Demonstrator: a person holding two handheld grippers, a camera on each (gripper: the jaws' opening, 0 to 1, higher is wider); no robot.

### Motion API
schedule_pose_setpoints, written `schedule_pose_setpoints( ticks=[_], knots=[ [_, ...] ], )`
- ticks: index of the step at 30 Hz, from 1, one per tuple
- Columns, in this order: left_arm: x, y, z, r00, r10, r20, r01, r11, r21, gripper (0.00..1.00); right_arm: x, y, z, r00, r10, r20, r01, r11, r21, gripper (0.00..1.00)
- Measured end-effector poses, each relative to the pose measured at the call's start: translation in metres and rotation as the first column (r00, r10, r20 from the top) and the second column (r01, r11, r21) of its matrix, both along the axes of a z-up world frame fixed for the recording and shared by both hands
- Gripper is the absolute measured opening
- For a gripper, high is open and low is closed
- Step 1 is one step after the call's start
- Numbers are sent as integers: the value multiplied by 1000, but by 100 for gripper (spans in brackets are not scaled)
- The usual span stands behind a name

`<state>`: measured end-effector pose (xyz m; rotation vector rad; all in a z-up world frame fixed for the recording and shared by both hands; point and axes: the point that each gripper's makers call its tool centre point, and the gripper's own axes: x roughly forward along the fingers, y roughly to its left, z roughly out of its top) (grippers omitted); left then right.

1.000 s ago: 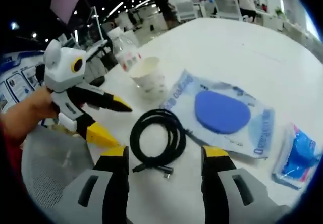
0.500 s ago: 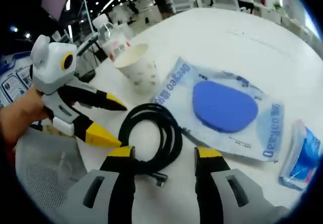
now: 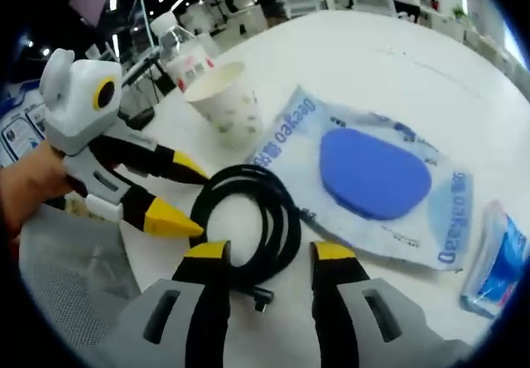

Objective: Arrange the tabletop items into an orderly group along one side of the table until the central work area is clear of visible clutter.

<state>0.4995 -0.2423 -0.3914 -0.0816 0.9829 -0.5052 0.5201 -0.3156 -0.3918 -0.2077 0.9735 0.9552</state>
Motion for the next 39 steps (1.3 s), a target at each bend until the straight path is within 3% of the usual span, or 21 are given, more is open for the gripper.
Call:
schedule_pose_setpoints(
  ticks=[4, 9, 26, 28, 29, 30, 39],
  knots=[
    [-1, 2, -2, 1000, -7, 3, 7, 999, 38, 31, 0, 0, -3, 999, 28, 32, -27, 999, -32, 28],
    [-1, 5, -3, 1000, -19, 11, 18, 996, 83, 26, 2, -1, -4, 998, 35, 59, -31, 998, -57, 25],
    [-11, 10, -2, 999, -9, -34, 13, 995, 103, 16, -4, 0, -3, 995, 74, 65, -68, 994, -83, 13],
    [-12, 12, -1, 999, -12, -33, 16, 993, 117, 14, -5, 0, -2, 995, 78, 68, -72, 994, -83, 12],
    [-15, 19, -2, 999, -35, -42, 41, 986, 162, 10, -5, -2, -2, 994, 82, 71, -75, 992, -98, 9],
    [-14, 14, -1, 999, -28, -29, 31, 991, 129, 10, -7, 0, -2, 995, 78, 59, -74, 994, -77, 9],
    [-17, 14, 1, 999, -22, -40, 28, 990, 137, 8, -9, -2, 4, 997, 69, 40, -67, 996, -57, 7]
  ],
)
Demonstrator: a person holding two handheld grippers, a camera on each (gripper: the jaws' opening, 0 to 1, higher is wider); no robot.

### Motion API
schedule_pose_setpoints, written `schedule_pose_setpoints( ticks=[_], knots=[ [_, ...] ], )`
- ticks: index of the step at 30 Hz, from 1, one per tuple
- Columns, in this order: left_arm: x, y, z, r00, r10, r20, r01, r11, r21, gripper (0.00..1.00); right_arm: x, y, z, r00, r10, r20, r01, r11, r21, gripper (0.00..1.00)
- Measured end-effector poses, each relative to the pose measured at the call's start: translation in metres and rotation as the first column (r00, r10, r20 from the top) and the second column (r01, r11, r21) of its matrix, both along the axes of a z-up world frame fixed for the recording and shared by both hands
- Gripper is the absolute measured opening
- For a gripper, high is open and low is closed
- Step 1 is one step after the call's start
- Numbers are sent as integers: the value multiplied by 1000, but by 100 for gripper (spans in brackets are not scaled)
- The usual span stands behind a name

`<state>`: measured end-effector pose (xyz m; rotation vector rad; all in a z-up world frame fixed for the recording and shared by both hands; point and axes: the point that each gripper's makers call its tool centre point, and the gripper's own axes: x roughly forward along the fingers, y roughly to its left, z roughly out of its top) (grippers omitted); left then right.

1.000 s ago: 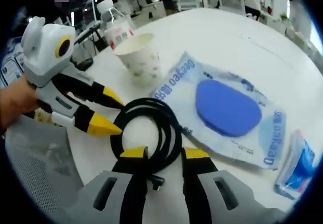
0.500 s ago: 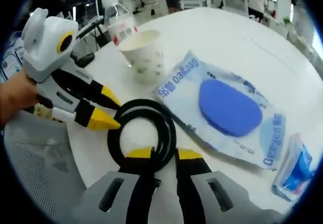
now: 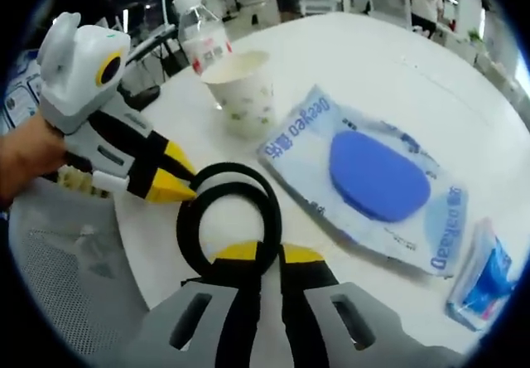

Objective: Arrange the tabletop items into an orderly group along one side of the table until the central work area is clear of visible clutter.

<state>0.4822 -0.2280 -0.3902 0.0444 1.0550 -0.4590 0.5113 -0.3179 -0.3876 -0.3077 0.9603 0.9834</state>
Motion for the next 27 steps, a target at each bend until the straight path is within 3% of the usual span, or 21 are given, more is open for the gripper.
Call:
schedule_pose_setpoints(
  ticks=[12, 27],
  knots=[
    [-5, -9, 12, 1000, -18, 4, 18, 1000, -15, 4, -6, -12, 16, 999, -15, -43, 17, 999, 42, 6],
    [-3, -54, 40, 991, -121, 59, 123, 992, -34, 3, -11, -57, 48, 998, -57, -16, 58, 996, 61, 4]
  ],
)
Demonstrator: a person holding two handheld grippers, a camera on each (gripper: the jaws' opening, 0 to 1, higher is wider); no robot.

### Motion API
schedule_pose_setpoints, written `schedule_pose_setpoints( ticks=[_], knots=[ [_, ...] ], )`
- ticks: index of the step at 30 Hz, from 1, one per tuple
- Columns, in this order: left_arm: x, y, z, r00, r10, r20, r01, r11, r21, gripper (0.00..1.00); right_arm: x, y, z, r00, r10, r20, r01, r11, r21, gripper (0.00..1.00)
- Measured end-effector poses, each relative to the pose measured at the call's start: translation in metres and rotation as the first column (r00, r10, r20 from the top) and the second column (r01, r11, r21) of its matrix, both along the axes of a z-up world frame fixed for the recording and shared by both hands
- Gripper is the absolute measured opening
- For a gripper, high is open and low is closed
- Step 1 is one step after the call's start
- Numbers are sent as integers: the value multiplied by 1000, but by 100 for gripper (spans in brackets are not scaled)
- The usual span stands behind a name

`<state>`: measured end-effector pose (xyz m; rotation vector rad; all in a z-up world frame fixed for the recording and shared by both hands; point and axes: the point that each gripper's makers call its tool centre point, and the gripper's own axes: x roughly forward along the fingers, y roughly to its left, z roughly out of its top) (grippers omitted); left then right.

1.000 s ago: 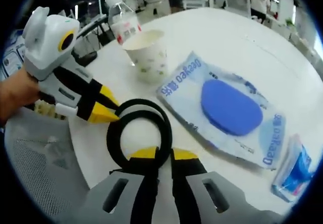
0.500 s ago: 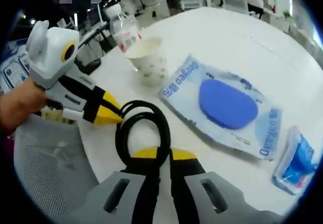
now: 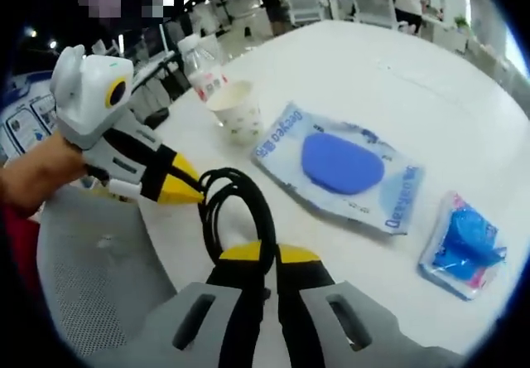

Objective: Arrange the tabletop items into an orderly group along one side of the table until the central work area is clear of visible clutter.

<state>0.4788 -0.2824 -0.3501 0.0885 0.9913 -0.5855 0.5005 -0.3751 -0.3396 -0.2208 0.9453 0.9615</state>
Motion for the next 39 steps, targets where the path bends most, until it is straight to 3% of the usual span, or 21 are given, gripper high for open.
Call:
schedule_pose_setpoints(
  ticks=[8, 21, 33, 39],
  knots=[
    [4, -34, 15, 998, -60, 18, 60, 998, -25, 3, 3, -32, 14, 999, -34, 10, 34, 999, 4, 4],
    [10, -88, 14, 990, -139, 17, 139, 989, -42, 3, 3, -89, 19, 995, -101, 19, 102, 994, -28, 4],
    [20, -131, 3, 987, -159, 6, 159, 984, -83, 3, 10, -130, 13, 987, -161, 17, 162, 985, -57, 4],
    [24, -140, -11, 986, -165, -14, 164, 984, -66, 3, 17, -139, -3, 983, -186, -9, 185, 981, -63, 4]
  ],
)
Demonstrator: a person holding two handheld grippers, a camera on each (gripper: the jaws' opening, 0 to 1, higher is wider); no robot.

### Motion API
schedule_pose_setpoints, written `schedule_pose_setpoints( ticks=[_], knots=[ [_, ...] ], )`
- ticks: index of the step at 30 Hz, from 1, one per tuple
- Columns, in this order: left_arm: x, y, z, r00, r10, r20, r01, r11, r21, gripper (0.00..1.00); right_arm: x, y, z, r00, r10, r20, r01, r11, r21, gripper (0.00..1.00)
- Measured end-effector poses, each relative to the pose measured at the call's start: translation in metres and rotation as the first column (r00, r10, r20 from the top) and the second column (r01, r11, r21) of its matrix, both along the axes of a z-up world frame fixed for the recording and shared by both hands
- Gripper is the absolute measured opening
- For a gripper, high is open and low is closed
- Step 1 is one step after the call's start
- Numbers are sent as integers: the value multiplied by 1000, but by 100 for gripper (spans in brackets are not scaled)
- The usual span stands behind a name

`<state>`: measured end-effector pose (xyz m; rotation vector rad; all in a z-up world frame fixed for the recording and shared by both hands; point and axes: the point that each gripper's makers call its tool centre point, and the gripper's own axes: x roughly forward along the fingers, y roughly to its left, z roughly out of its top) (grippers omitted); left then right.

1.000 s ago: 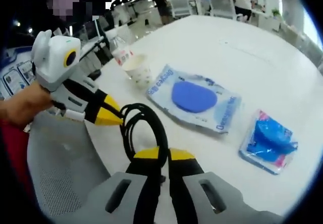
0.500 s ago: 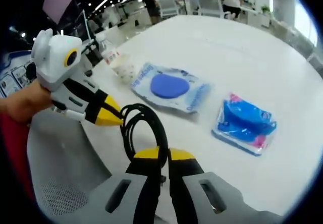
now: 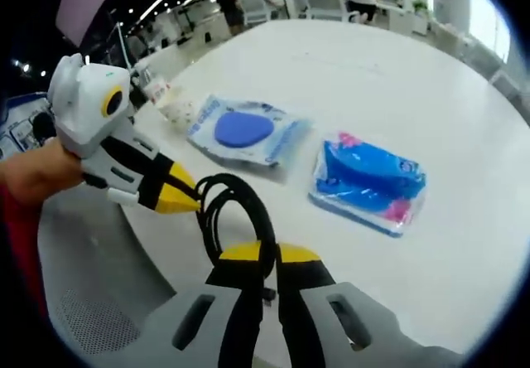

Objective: Arrange the tabletop items into an orderly group along one side of the table until the central work area is clear of visible clutter.

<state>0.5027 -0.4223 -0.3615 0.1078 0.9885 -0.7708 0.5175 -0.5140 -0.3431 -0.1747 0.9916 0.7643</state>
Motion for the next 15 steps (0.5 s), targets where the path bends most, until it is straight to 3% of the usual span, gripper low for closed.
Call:
schedule_pose_setpoints(
  ticks=[15],
  knots=[
    [15, 0, -23, 1000, 18, -20, -17, 999, 46, 3, 18, 0, -29, 1000, -20, -4, 20, 999, -36, 5]
  ],
)
